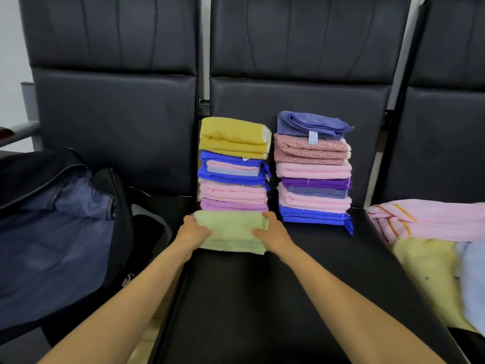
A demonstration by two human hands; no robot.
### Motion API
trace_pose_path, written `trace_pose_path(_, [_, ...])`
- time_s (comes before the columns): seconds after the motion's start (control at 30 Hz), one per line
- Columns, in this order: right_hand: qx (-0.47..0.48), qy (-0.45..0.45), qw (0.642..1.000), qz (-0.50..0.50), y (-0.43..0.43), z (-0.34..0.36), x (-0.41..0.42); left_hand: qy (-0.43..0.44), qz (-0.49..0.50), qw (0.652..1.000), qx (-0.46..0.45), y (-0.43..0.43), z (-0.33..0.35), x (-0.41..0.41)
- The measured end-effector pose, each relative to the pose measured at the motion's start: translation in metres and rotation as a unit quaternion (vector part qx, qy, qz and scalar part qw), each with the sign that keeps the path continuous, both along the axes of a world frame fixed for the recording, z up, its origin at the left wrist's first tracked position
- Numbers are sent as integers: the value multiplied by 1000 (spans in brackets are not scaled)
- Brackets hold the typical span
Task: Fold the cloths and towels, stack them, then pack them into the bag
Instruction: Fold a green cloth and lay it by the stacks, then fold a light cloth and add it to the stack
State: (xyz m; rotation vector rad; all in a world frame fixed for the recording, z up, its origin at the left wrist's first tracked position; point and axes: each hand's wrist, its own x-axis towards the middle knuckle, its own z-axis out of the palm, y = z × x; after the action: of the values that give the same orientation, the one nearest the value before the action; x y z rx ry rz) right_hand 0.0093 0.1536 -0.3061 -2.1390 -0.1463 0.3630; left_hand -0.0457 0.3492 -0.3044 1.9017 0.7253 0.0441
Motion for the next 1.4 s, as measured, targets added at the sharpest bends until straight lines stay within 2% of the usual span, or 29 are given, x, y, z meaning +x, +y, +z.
trace_pose_path(0.13, [81,65,994,-37,-3,1,-5,-5,37,998,-59,4,0,-8])
trace_pose_path(0.37, [37,39,996,-76,7,1,-8,-8,50,996,-74,-2,4,-13])
trace_pose_path(0.43, [25,36,996,-74,4,5,-8,-8,55,997,-46,-1,8,-15])
trace_pose_path(0.57, [39,40,996,-63,-8,15,-12,-3,48,995,91,-13,23,-24])
trace_pose_path(0.63, [49,33,997,-50,-17,25,-17,-15,34,991,128,-27,35,-28])
trace_pose_path(0.73, [46,13,998,-36,-34,42,-26,-46,-13,987,151,-52,49,-30])
trace_pose_path(0.9, [23,-25,998,-46,-91,73,-41,-88,-119,987,69,-125,70,-28])
trace_pose_path(1.17, [-15,-75,977,-198,-254,86,-49,-80,-271,959,-13,-276,72,-1])
trace_pose_path(1.27, [-68,-75,959,-266,-321,75,-52,-66,-327,942,-26,-334,63,7])
trace_pose_path(1.4, [-207,-59,920,-327,-383,52,-57,-49,-382,922,-41,-399,39,12])
